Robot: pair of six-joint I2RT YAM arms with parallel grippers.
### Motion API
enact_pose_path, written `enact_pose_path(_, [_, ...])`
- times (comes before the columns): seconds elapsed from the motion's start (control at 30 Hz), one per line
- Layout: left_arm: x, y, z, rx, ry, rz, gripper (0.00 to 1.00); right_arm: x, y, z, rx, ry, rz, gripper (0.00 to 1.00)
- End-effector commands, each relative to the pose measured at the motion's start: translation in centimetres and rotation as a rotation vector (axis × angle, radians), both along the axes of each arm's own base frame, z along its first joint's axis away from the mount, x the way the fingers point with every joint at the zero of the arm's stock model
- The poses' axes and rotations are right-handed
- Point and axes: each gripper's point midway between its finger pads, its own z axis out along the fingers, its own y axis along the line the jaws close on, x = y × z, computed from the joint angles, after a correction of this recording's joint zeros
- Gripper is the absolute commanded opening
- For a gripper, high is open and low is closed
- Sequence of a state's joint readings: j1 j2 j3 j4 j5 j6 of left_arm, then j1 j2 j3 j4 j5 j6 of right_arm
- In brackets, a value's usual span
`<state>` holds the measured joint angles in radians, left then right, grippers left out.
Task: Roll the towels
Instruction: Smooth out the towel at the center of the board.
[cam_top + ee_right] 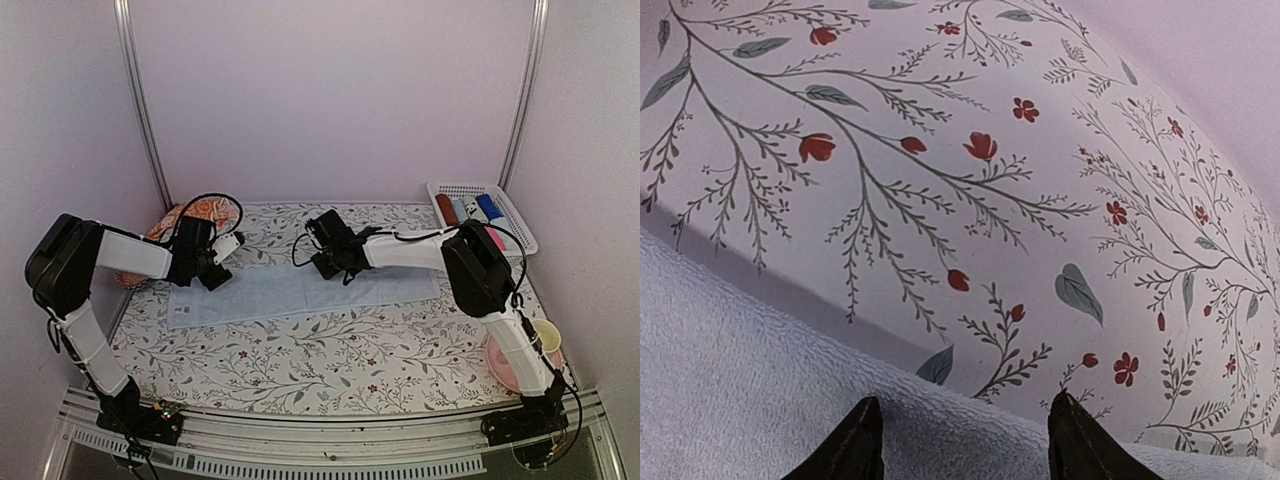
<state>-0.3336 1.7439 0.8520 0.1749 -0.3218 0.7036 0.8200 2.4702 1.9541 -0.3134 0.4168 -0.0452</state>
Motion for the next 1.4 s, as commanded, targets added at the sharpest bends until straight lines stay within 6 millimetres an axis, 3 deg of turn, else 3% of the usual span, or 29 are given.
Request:
enact_pose_path(0.0, [0.5,-0.2,-0.1,0.040,-0.041,-0.003,0.94,1.4,-0.5,0.8,0.014,-0.044,-0.047,0.57])
enact_pose_path(0.13, [0.2,0.3,-1.1,0.080,-0.031,0.006,0.94,2.1,-1.0,1.5,0.002,-0.080,-0.062,0.58])
enact_pose_path(0.4, [0.0,1.1,-1.8,0.139,-0.016,0.016,0.94,1.8,-3.1,-2.6,-0.107,-0.017,-0.063,0.59])
enact_pose_path(0.6, [-0.1,1.4,-2.4,0.169,0.000,0.015,0.95,1.3,-4.0,-3.8,-0.149,0.022,-0.055,0.60])
enact_pose_path(0.73, [-0.2,1.7,-2.2,0.186,-0.009,0.019,0.96,1.2,-4.5,-1.0,-0.127,0.003,-0.061,0.62])
enact_pose_path(0.8, [0.0,2.0,-1.8,0.191,-0.020,0.026,0.97,1.0,-5.1,1.7,-0.089,-0.001,-0.068,0.64])
enact_pose_path(0.83, [0.0,2.2,-1.8,0.192,-0.023,0.029,0.97,0.9,-5.5,3.9,-0.042,-0.002,-0.070,0.65])
enact_pose_path(0.93, [0.0,3.1,-2.1,0.209,-0.021,0.041,0.97,-0.2,-8.2,7.3,0.066,0.042,-0.106,0.80])
enact_pose_path(1.1, [0.0,4.1,-2.9,0.242,-0.013,0.041,0.97,-3.4,-13.0,8.3,0.179,0.142,-0.154,0.81])
enact_pose_path(1.37, [1.1,6.0,-2.9,0.265,-0.016,0.070,0.97,-6.7,-19.0,6.7,0.247,0.230,-0.284,0.80])
